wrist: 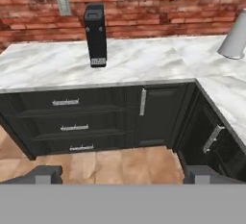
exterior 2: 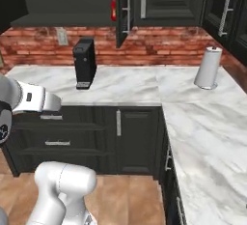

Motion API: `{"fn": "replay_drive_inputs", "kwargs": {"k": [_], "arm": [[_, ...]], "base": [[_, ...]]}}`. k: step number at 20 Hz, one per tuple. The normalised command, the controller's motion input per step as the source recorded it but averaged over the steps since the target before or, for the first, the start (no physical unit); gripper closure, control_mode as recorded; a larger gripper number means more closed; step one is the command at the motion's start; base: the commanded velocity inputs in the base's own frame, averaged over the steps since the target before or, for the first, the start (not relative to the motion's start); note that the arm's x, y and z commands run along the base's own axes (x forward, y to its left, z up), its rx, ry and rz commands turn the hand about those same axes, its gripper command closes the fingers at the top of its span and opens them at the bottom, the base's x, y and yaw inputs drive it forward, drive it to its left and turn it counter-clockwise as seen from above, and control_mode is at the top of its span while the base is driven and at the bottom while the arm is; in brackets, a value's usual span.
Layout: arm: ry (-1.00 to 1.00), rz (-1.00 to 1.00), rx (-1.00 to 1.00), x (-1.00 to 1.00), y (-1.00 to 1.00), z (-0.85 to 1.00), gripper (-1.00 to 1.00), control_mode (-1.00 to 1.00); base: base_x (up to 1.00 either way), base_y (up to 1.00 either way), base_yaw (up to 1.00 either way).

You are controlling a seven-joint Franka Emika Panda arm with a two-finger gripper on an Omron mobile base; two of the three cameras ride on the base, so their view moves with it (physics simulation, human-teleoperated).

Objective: Take 2 condiments from the cabinet and move them on the counter near the stove.Make sure the condiments are lined up with each other, next to each other.

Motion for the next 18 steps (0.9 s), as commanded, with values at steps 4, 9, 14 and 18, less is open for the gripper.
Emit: {"fn": "replay_drive_inputs", "kwargs": {"k": [4,9,14,18], "arm": [[0.00,0.00,0.00,0.00,0.00,0.00,-1.00,1.00],[0.00,0.00,0.00,0.00,0.00,0.00,-1.00,1.00],[0.00,0.00,0.00,0.00,0.00,0.00,-1.00,1.00],[0.00,0.00,0.00,0.00,0.00,0.00,-1.00,1.00]], "base": [[1.00,0.00,0.00],[0.82,0.00,0.00],[0.50,0.01,0.00],[0.24,0.03,0.00]]}}
